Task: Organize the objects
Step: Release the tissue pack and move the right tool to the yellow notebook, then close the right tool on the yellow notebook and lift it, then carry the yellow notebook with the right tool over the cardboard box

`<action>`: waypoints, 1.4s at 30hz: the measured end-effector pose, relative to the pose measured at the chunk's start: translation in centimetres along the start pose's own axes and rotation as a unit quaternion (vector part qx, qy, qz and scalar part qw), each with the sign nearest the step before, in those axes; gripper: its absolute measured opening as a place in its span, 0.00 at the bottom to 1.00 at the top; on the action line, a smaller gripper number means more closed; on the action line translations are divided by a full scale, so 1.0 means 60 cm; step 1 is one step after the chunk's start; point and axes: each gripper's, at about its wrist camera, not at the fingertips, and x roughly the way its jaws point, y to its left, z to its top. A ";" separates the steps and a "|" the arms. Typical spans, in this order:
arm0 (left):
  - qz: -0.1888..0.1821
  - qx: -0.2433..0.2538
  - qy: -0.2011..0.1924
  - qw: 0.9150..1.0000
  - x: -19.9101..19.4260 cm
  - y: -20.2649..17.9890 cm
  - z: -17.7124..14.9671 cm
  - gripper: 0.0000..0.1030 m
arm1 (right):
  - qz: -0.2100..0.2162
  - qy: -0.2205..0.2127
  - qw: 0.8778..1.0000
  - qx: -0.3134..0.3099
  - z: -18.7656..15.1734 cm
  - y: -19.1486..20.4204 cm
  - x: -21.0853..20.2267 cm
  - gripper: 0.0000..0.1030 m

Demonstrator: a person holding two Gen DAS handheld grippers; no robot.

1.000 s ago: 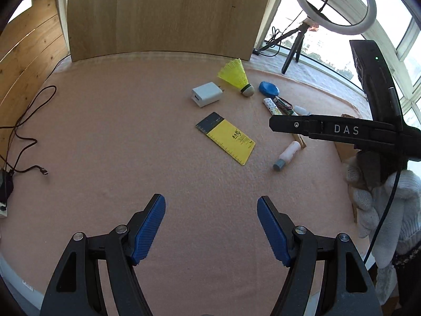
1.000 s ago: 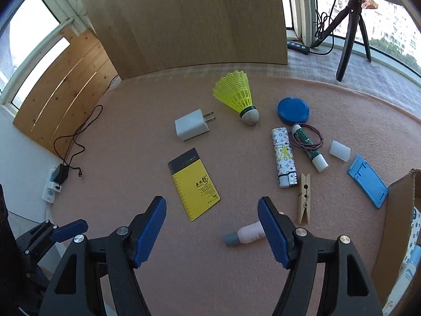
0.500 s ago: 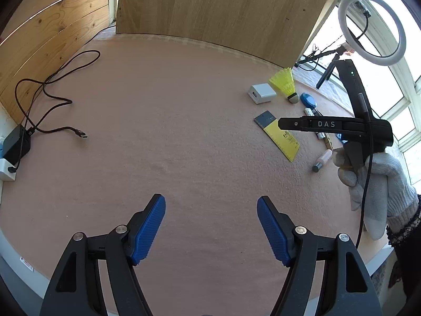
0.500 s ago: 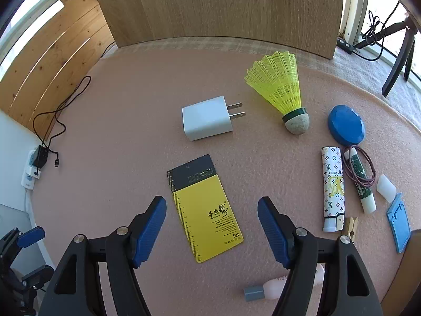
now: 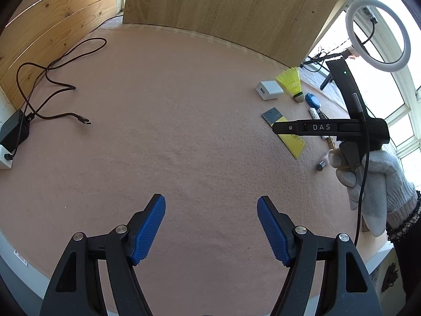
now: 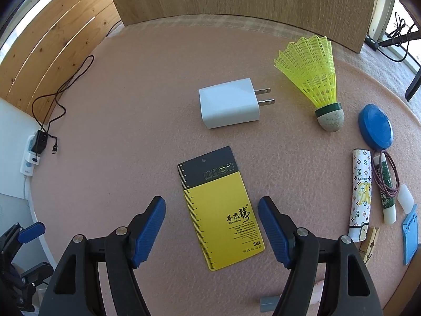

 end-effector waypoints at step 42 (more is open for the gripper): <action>-0.026 0.079 0.017 0.996 0.060 -0.149 0.035 0.73 | -0.075 -0.122 0.985 0.098 -0.237 -0.053 -0.200 0.45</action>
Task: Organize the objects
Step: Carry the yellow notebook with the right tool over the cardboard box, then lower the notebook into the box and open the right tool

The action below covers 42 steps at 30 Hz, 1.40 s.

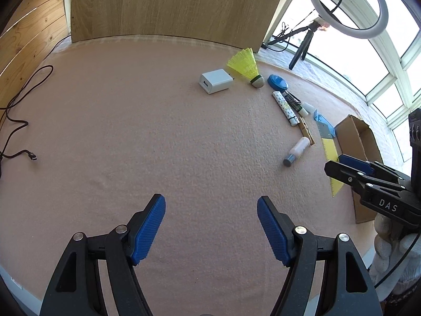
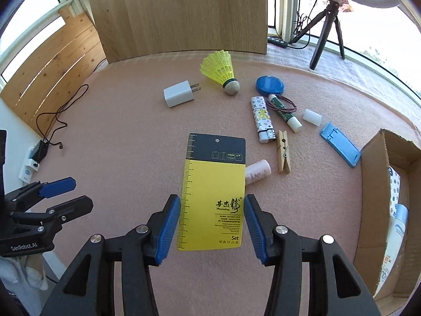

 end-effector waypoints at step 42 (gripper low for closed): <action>-0.015 0.122 0.016 0.992 0.095 -0.212 0.124 0.73 | -0.070 -0.067 0.980 0.173 -0.072 -0.293 -0.139 0.67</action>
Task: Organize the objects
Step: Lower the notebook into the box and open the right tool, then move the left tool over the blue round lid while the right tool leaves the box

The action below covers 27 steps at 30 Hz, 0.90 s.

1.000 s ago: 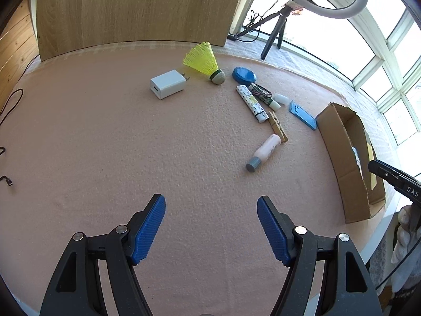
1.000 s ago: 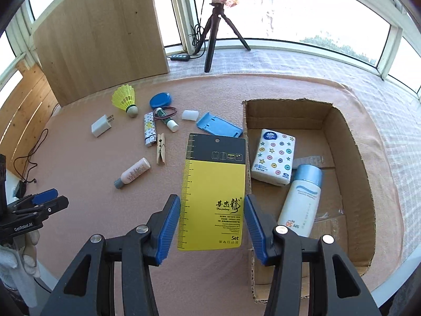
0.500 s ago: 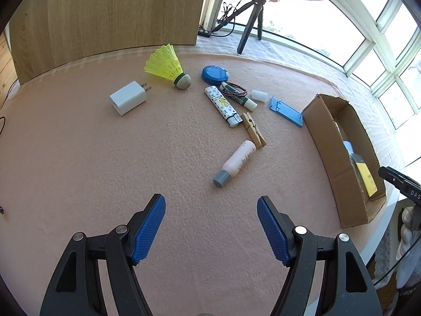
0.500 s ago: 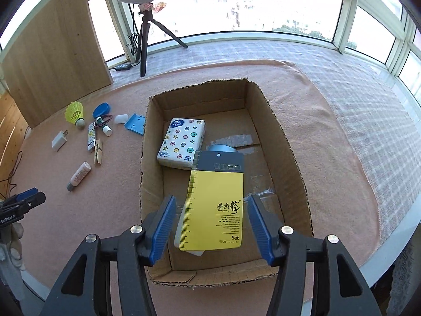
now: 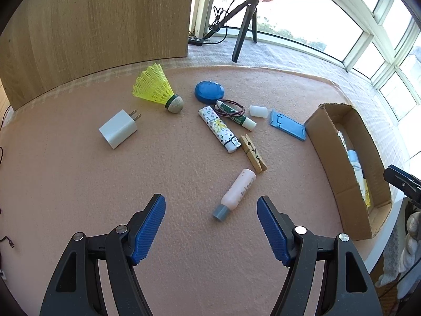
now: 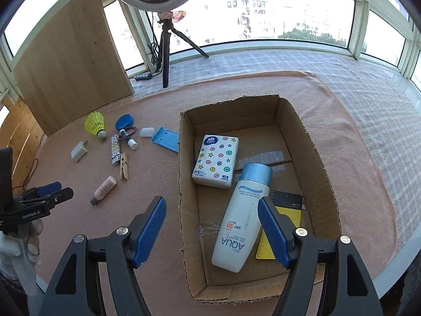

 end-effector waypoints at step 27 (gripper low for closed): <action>0.058 0.002 0.060 0.996 0.252 -0.022 0.327 0.60 | 0.049 0.025 0.998 0.012 -0.043 0.023 -0.006 0.66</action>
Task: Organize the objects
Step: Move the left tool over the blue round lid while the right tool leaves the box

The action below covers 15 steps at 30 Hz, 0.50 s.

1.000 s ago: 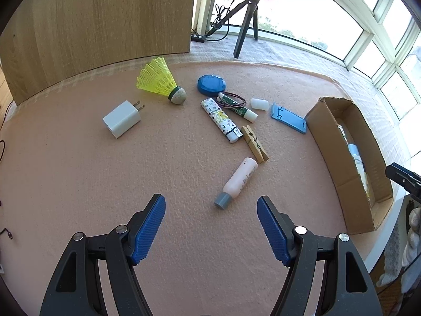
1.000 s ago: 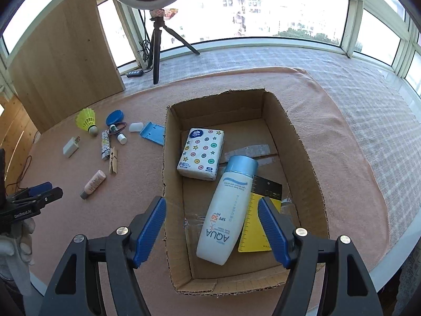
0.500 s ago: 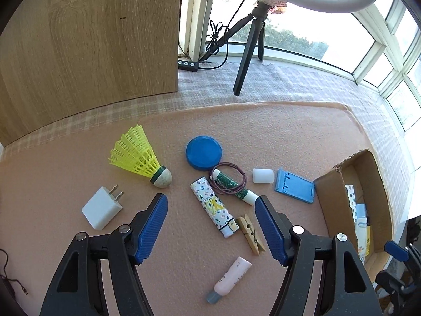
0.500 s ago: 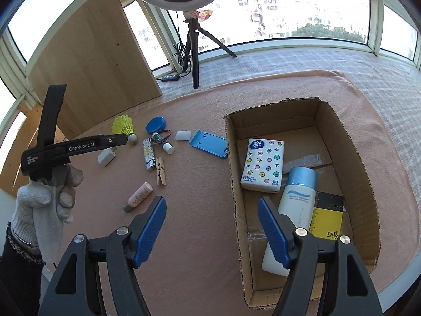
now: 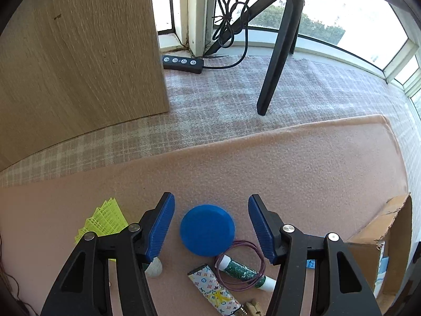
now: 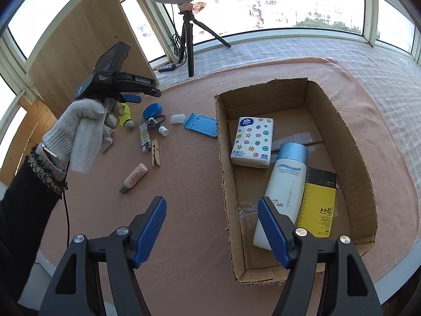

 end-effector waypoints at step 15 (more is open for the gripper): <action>-0.003 0.027 0.034 0.999 0.037 -0.001 -0.021 0.49 | 0.003 0.002 1.000 0.003 -0.001 -0.006 0.006 0.66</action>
